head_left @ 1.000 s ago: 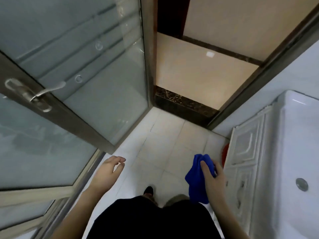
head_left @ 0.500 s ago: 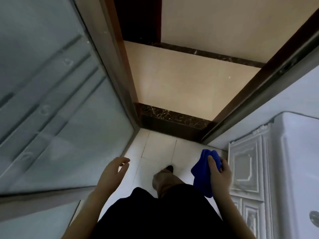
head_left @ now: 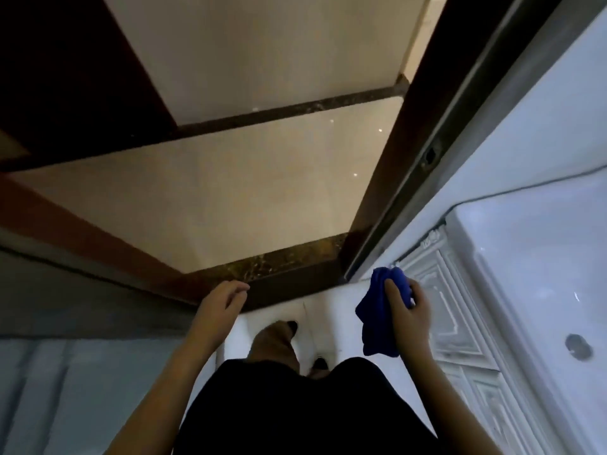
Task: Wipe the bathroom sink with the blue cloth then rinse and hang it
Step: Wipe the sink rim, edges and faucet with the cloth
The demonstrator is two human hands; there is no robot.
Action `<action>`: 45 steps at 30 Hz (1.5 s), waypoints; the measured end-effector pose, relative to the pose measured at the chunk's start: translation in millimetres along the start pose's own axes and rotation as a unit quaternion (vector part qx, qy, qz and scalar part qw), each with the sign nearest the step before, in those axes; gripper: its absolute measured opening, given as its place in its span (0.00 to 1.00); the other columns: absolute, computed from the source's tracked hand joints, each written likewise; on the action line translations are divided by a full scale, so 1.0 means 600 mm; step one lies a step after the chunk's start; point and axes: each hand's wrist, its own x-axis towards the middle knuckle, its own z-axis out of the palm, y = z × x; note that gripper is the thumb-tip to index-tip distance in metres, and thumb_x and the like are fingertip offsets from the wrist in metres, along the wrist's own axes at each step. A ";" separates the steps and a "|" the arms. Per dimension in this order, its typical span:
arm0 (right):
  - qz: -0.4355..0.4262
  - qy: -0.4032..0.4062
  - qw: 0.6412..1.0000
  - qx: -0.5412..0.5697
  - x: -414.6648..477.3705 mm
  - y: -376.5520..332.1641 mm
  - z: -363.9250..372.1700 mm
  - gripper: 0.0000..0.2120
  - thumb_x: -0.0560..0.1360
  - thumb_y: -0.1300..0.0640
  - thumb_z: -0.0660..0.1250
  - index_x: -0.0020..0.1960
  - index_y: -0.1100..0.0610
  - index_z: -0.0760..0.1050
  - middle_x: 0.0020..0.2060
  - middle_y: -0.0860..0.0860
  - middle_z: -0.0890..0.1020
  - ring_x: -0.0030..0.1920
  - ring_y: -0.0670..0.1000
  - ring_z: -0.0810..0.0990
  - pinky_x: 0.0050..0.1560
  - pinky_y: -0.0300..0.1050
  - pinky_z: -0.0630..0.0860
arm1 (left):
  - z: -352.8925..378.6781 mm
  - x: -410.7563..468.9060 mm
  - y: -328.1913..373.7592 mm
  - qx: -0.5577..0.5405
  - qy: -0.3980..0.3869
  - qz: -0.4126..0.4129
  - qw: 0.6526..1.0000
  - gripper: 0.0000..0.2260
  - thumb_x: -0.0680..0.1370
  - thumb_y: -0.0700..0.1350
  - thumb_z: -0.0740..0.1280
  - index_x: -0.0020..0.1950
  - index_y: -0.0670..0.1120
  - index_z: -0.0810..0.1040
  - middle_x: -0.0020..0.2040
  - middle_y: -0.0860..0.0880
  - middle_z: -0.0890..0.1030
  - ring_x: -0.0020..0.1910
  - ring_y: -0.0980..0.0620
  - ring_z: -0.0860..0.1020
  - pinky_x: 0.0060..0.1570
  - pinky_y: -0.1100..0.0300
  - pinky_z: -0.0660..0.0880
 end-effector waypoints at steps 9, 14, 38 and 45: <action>0.181 0.306 0.930 0.091 -0.082 0.038 -0.017 0.06 0.70 0.45 0.69 0.45 0.45 0.77 0.39 0.46 0.84 0.41 0.46 0.82 0.42 0.42 0.75 | 0.023 0.264 0.107 0.136 -0.203 0.167 0.955 0.07 0.81 0.43 0.63 0.54 0.51 0.80 0.49 0.53 0.78 0.48 0.53 0.77 0.46 0.57 0.72; 0.202 0.448 0.860 0.136 -0.127 0.045 -0.062 0.03 0.77 0.53 0.70 0.49 0.51 0.78 0.41 0.49 0.83 0.40 0.48 0.81 0.40 0.38 0.74 | 0.122 0.313 0.245 0.138 -0.314 0.268 0.900 0.07 0.81 0.43 0.63 0.55 0.50 0.80 0.53 0.53 0.79 0.52 0.56 0.78 0.52 0.59 0.73; 0.194 0.494 0.824 0.200 0.010 0.160 -0.557 0.05 0.76 0.50 0.70 0.51 0.46 0.77 0.44 0.44 0.84 0.43 0.44 0.83 0.44 0.38 0.76 | 0.665 0.207 0.663 0.192 -0.384 0.412 0.804 0.09 0.80 0.39 0.65 0.58 0.44 0.81 0.55 0.50 0.81 0.55 0.52 0.79 0.56 0.61 0.71; 0.215 0.479 0.798 0.296 0.141 0.234 -0.593 0.09 0.77 0.49 0.68 0.42 0.54 0.76 0.31 0.44 0.76 0.32 0.46 0.73 0.36 0.41 0.71 | 0.781 0.292 0.732 0.262 -0.339 0.467 0.774 0.18 0.80 0.46 0.62 0.68 0.43 0.76 0.68 0.46 0.77 0.69 0.46 0.73 0.69 0.56 0.65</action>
